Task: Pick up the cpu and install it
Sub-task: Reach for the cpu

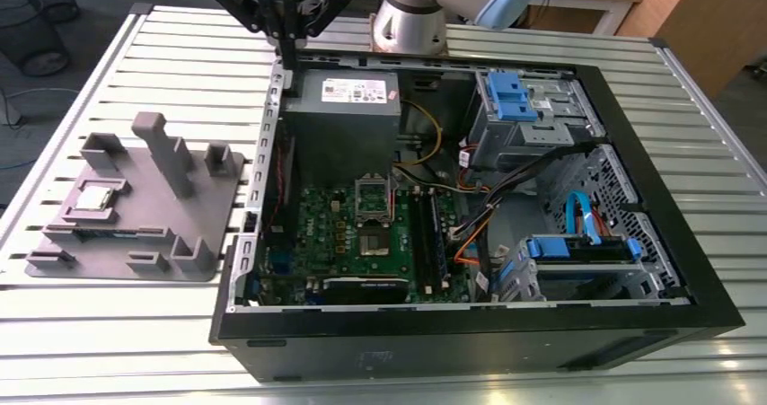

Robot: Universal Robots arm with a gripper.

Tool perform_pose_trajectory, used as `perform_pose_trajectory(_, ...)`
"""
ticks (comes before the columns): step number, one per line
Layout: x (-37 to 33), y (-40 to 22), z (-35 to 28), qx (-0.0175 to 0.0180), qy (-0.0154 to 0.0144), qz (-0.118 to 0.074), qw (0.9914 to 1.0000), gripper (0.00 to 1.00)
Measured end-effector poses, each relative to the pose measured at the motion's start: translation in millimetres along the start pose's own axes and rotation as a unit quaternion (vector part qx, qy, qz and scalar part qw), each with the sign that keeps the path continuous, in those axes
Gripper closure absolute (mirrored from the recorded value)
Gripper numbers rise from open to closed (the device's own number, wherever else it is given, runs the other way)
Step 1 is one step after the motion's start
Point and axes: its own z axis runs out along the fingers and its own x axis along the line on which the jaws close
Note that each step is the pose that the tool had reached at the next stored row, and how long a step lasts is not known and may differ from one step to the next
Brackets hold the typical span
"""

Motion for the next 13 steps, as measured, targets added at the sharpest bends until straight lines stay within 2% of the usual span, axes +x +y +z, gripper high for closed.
perform_pose_trajectory(13, 16.0, -1.2, -0.3, 0.0, 0.0, 0.0, 1.0, 0.89)
